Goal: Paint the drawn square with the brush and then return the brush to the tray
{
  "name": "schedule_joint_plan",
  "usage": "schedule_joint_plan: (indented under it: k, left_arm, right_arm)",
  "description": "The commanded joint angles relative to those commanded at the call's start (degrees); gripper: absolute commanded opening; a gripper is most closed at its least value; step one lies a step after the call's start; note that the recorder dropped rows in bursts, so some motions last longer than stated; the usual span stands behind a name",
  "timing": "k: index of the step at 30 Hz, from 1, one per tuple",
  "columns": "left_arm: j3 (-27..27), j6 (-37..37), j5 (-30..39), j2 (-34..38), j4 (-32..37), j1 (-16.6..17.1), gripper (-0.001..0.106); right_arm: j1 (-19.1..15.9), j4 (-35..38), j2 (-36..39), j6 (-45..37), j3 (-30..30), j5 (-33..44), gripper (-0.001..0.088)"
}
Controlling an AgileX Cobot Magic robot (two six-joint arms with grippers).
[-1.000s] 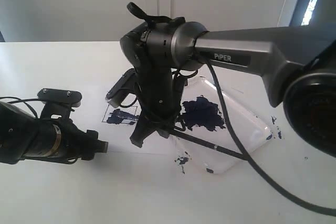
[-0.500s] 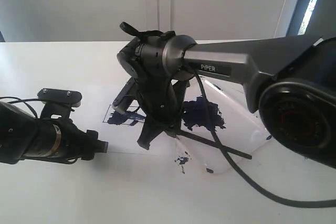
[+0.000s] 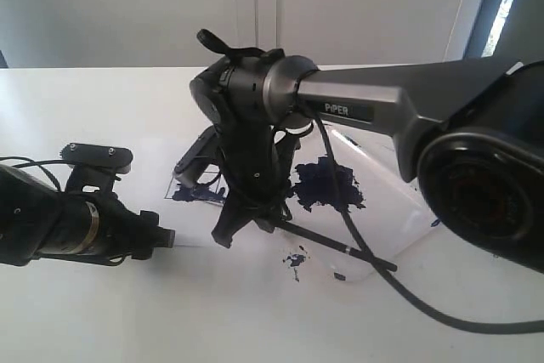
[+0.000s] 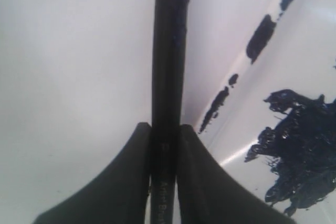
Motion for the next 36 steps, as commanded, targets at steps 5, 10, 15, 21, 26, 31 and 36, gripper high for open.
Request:
schedule_joint_plan:
  k: [5,10,15,21,26,31,36]
  left_arm:
    - [0.00,0.00,0.00,0.00,0.00,0.00,0.074]
    - [0.00,0.00,-0.11,0.00,0.00,0.00,0.074]
    - [0.00,0.00,-0.24,0.00,0.00,0.00,0.074]
    - [0.00,0.00,-0.24,0.00,0.00,0.00,0.074]
    - [0.00,0.13,-0.08,0.00,0.00,0.00,0.074]
    - [0.00,0.13,0.03,0.00,0.00,0.00,0.074]
    - [0.00,0.25,0.02,0.00,0.00,0.00,0.074]
  right_arm:
    - [0.22,-2.13,-0.28,0.26,0.11,0.00,0.0000]
    - [0.22,-8.72,-0.28,3.79,0.34,0.00,0.0000]
    - [0.06,-10.99,-0.28,3.98,0.34,0.00,0.0000]
    - [-0.14,-7.08,-0.26,2.86,0.34,0.00,0.0000]
    - [-0.04,-5.00,-0.60,2.06,0.34,0.00,0.0000]
    - [-0.04,-5.00,-1.57,1.92,2.83,0.00,0.0000]
    - [-0.04,-6.62,-1.90,1.59,5.57,0.00,0.0000]
